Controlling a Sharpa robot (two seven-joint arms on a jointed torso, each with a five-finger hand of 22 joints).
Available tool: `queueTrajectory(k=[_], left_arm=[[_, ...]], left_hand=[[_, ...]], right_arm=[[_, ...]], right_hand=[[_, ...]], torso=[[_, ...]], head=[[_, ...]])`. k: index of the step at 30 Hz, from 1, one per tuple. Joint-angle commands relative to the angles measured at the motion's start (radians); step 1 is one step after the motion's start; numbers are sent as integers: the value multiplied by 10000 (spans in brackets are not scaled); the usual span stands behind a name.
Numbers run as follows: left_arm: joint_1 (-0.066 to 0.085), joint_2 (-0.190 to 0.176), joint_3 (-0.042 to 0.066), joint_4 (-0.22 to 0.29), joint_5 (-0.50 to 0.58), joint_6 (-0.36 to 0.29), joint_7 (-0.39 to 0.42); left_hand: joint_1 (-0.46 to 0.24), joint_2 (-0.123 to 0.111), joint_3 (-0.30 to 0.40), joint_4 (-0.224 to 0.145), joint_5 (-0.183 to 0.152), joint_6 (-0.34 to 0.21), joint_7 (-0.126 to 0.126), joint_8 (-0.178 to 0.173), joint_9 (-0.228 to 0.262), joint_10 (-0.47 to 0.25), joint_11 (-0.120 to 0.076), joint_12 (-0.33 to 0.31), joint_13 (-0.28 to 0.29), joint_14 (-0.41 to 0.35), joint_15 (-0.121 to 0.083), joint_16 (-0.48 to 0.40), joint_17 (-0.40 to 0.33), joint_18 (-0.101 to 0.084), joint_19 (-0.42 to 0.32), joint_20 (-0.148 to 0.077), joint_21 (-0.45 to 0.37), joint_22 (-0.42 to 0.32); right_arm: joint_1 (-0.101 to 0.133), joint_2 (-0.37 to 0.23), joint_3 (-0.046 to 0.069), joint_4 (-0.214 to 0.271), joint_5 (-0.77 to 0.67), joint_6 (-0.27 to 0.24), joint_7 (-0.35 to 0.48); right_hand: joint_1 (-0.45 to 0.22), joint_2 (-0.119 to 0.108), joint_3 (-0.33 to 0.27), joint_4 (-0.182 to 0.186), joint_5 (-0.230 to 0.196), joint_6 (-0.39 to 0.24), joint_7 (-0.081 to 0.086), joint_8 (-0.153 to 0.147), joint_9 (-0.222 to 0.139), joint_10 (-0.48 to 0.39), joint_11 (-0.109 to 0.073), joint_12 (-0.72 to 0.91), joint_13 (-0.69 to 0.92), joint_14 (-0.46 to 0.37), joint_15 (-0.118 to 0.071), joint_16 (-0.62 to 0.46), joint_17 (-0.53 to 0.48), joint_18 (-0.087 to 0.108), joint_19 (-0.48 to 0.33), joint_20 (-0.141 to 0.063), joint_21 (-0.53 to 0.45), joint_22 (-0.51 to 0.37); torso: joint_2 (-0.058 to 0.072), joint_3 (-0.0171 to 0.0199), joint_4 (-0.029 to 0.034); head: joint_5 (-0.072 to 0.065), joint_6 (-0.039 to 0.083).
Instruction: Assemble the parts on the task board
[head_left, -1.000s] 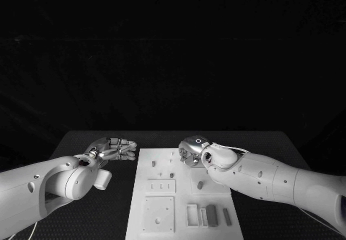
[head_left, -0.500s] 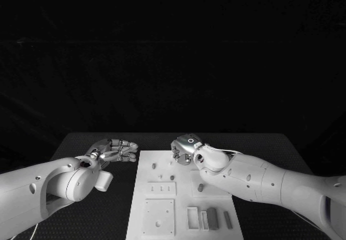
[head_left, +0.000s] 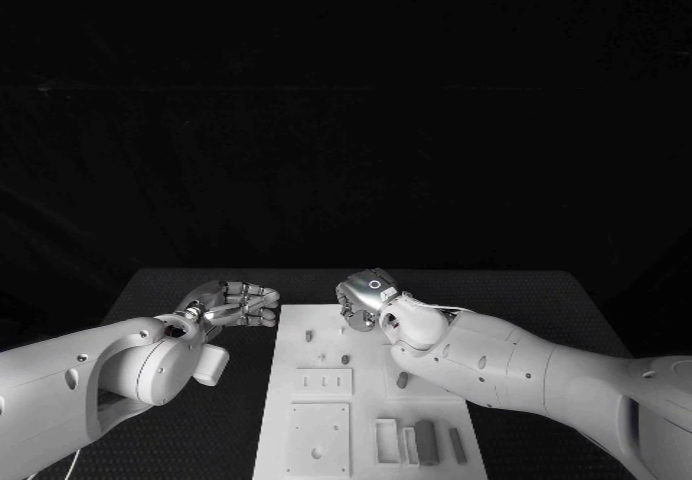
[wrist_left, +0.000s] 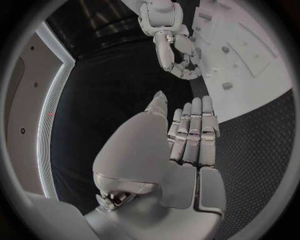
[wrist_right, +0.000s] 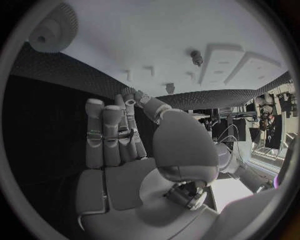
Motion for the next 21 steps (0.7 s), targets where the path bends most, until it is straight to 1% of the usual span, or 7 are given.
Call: queueTrajectory(k=[1,3,5,9,12,16,21], left_arm=[[29,35,13,-3,-42,186,61],[67,5,14,27,-42,167,58],[111,38,14,-6,-42,172,65],[149,29,14,11,-42,191,48],[188,23,14,18,-42,175,56],[237,27,14,40,-44,167,58],[268,44,14,51,-60,175,55]], left_hand=[[13,-59,-84,3,18,60,260,-66,-13,46,17,-58,-14,87,1,-40,12,187,55,4,-35,-17],[10,-57,-86,5,18,60,260,-68,-15,46,17,-60,-14,88,2,-43,14,186,55,5,-37,-17],[6,-57,-90,6,17,60,261,-70,-17,46,18,-63,-14,88,2,-47,17,185,56,5,-39,-18],[2,-57,-94,6,18,60,262,-73,-20,46,19,-68,-15,89,3,-53,22,185,56,6,-41,-19],[0,-58,-96,6,18,60,263,-75,-21,46,19,-70,-15,90,3,-56,25,185,57,5,-43,-19],[0,-58,-98,4,18,61,263,-76,-23,47,20,-73,-15,91,3,-60,29,185,58,5,-45,-20],[1,-59,-100,3,18,62,263,-78,-25,48,19,-76,-15,92,2,-64,32,185,59,4,-47,-20]], right_arm=[[-46,31,-15,-49,-193,-61,-49],[-46,42,-16,-46,-187,24,-50],[-53,56,-16,-87,-149,56,-40],[-57,59,-17,-104,-81,148,-7],[-65,66,-18,-95,-55,143,8],[-66,95,-18,-96,-38,92,3],[-66,150,-18,-141,-14,107,10]], right_hand=[[29,-33,1375,-1310,70,47,9,2,18,401,-211,52,803,5,-84,49,-2,798,-23,-63,54,236],[27,-32,1377,-1310,70,46,10,1,18,401,-211,52,804,5,-84,49,-3,798,-23,-63,55,236],[24,-32,1378,-1310,70,45,10,-1,19,400,-211,50,804,4,-83,50,-3,798,-23,-63,57,236],[19,-29,1382,-1310,70,43,11,-4,21,399,-210,48,806,4,-83,51,-5,798,-24,-64,60,235],[16,-28,1384,-1310,70,43,12,-6,23,398,-210,46,806,3,-82,52,-6,798,-25,-64,62,235],[8,-25,1387,-1310,70,40,13,-10,25,396,-209,43,808,1,-81,54,-7,798,-27,-64,67,235],[3,-25,1389,-1310,69,39,14,-12,27,396,-208,41,809,0,-80,55,-8,798,-28,-64,70,235]], torso=[[0,-2,10],[7,0,4],[33,9,-21],[48,-2,-15],[54,2,-30],[65,14,-25],[58,7,-14]], head=[[20,-9],[40,-40],[75,-11],[66,-39],[86,-48],[81,-42],[105,-57]])
